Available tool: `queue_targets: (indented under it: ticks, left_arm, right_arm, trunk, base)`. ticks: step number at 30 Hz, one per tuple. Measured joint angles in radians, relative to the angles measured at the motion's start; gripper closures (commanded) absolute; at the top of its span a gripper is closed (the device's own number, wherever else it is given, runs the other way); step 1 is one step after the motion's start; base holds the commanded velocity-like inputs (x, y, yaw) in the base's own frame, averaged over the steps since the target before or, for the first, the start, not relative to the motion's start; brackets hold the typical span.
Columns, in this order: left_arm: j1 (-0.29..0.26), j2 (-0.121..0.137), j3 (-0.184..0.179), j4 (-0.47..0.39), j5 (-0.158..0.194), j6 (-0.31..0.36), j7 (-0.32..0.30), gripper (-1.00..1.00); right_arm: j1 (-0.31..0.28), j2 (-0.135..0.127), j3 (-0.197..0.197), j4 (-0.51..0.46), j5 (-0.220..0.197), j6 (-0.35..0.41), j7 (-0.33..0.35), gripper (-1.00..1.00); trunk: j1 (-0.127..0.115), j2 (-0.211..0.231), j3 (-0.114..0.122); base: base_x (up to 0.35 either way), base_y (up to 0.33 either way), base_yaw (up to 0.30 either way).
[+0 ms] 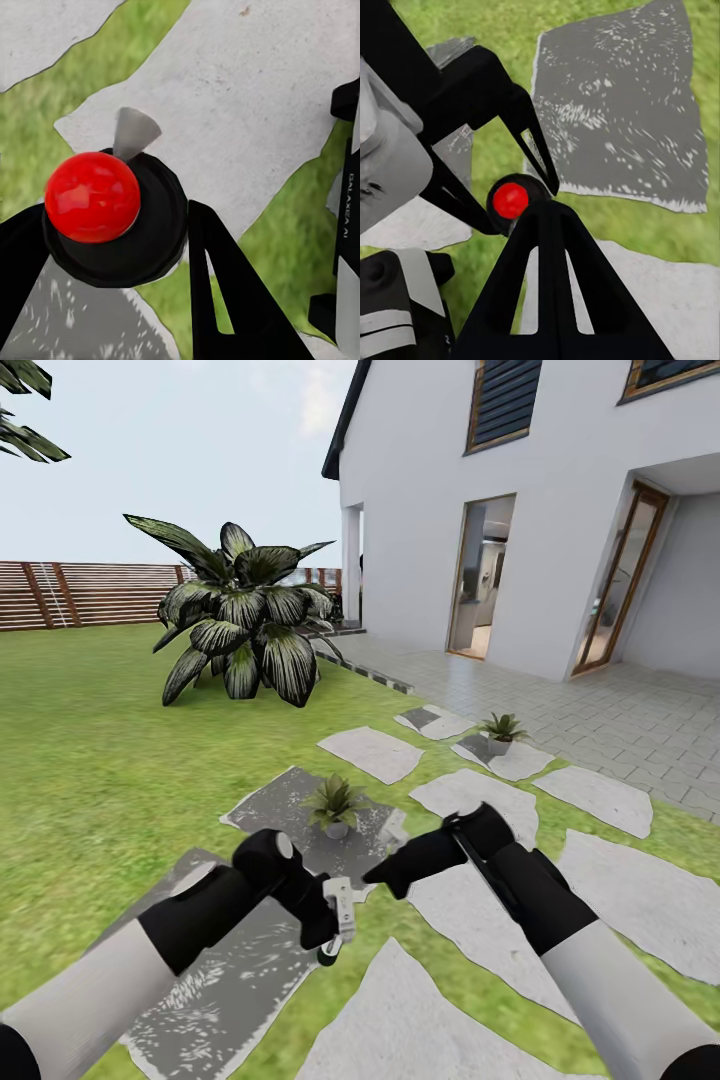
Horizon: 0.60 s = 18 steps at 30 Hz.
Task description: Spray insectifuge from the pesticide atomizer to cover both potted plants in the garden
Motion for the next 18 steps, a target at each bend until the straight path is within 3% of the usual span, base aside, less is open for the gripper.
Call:
queue_targets:
  ticks: [8, 18]
  left_arm:
    - [0.0, -0.009, 0.001, 0.0, -0.024, 0.003, 0.0, 1.0]
    - [-0.012, -0.049, 0.002, 0.0, -0.025, 0.004, 0.001, 1.0]
  right_arm:
    - [0.0, 0.004, 0.001, 0.0, 0.0, 0.0, -0.001, 1.0]
    - [0.0, 0.004, 0.002, 0.0, 0.0, 0.0, 0.0, 1.0]
  trunk:
    - [0.0, 0.0, 0.0]
    - [0.0, 0.0, 0.0]
  base:
    - [0.0, 0.0, 0.0]
    - [0.0, 0.0, 0.0]
